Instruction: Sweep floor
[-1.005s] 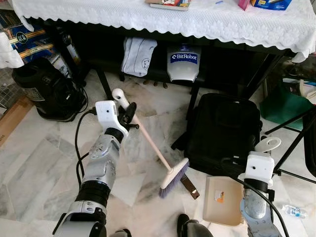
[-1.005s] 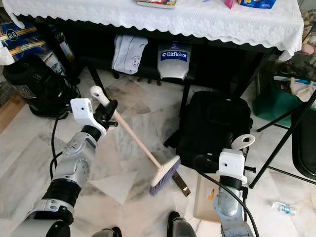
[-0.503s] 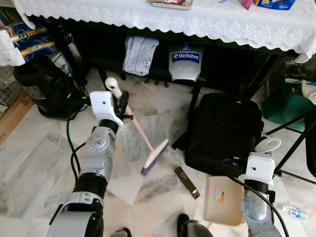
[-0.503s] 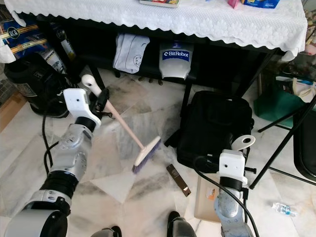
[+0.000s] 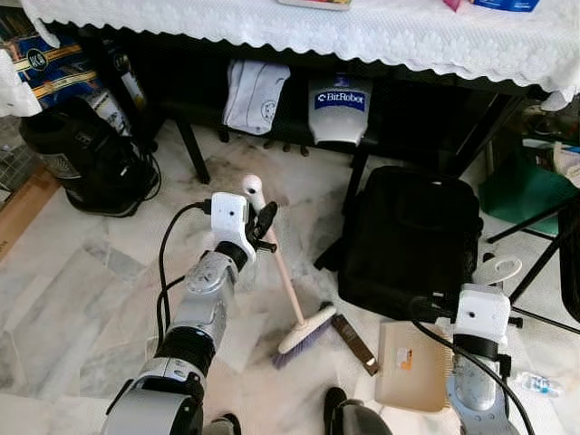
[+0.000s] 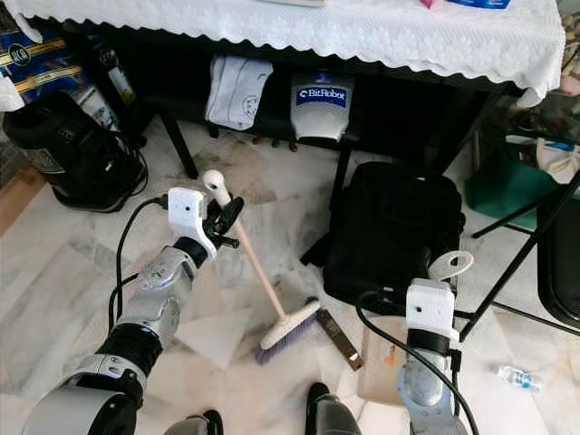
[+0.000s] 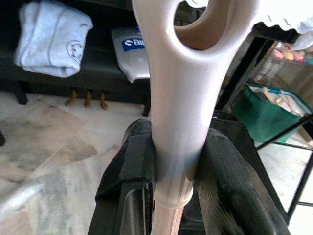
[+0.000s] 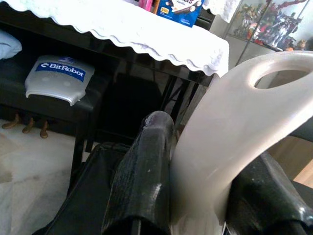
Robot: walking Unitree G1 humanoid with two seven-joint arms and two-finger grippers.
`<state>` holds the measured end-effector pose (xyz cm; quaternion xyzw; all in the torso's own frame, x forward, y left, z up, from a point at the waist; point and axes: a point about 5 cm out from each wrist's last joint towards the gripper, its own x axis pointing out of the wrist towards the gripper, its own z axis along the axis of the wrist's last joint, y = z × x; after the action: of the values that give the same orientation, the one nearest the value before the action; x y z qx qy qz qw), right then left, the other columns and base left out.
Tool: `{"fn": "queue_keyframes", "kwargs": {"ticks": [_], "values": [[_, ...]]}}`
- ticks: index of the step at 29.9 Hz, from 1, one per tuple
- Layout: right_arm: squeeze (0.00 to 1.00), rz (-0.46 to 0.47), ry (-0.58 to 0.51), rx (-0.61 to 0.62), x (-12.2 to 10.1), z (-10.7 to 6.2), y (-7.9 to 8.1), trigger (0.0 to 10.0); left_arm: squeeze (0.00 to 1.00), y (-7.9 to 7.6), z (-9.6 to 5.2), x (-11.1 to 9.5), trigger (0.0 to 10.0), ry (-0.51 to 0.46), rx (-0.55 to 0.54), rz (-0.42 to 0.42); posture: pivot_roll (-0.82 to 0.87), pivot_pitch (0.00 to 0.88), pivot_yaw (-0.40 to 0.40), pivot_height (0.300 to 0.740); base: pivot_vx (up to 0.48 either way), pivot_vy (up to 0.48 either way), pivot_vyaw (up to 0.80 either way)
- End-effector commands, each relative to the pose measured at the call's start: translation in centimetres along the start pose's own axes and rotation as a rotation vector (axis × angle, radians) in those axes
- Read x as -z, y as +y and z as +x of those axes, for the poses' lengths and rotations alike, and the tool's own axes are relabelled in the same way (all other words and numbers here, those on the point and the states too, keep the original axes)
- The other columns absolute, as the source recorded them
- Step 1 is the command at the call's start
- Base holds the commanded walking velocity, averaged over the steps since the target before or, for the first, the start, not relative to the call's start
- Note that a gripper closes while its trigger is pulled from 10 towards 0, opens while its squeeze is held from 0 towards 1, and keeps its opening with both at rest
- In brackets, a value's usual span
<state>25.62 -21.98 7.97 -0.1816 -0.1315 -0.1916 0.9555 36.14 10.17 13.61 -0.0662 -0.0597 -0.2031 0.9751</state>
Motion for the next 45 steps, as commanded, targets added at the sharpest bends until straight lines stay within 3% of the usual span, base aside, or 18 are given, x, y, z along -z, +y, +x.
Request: {"fn": "queue_keyframes", "kwargs": {"ticks": [1, 5, 15, 20, 31, 41, 45], "values": [[0.00, -0.026, 0.040, 0.000, 0.6, -0.3, -0.4, 10.0, 0.00, 0.3, -0.6, 0.4, 10.0, 0.024, 0.011, -0.041, -0.03, 0.302, 0.012, 0.740, 0.000, 0.000, 0.00], [0.00, -0.021, 0.038, 0.000, 0.5, 0.0, -0.2, 10.0, 0.00, 0.9, -1.1, 0.5, 10.0, 0.058, 0.015, 0.000, -0.02, 0.299, 0.012, 0.740, 0.000, 0.000, 0.00], [0.00, 0.002, 0.038, -0.002, 0.3, 0.6, 1.0, 10.0, 0.00, 1.9, -3.3, -0.5, 10.0, 0.115, 0.034, -0.023, 0.02, 0.271, 0.023, 0.740, 0.000, 0.000, 0.00], [0.00, 0.012, 0.041, -0.006, 0.3, 0.9, 1.5, 10.0, 0.00, 2.0, -3.7, -1.1, 10.0, 0.125, 0.042, -0.040, 0.04, 0.242, 0.027, 0.740, 0.000, 0.000, 0.00], [0.00, 0.040, 0.046, -0.026, 0.4, 1.4, 2.4, 10.0, 0.00, -0.3, -4.1, -2.6, 10.0, 0.163, 0.196, -0.084, 0.06, 0.209, 0.035, 0.740, 0.000, 0.000, 0.00], [0.00, 0.075, 0.060, -0.092, 0.6, 1.2, 3.6, 10.0, 0.00, -1.0, -4.0, -3.3, 10.0, 0.150, 0.210, -0.136, 0.06, 0.185, 0.033, 0.740, 0.000, 0.000, 0.00], [0.00, 0.081, 0.065, -0.105, 0.7, 1.2, 3.6, 10.0, 0.00, -1.9, -4.3, -3.5, 10.0, 0.166, 0.267, -0.150, 0.06, 0.191, 0.031, 0.740, 0.000, 0.000, 0.00]]}}
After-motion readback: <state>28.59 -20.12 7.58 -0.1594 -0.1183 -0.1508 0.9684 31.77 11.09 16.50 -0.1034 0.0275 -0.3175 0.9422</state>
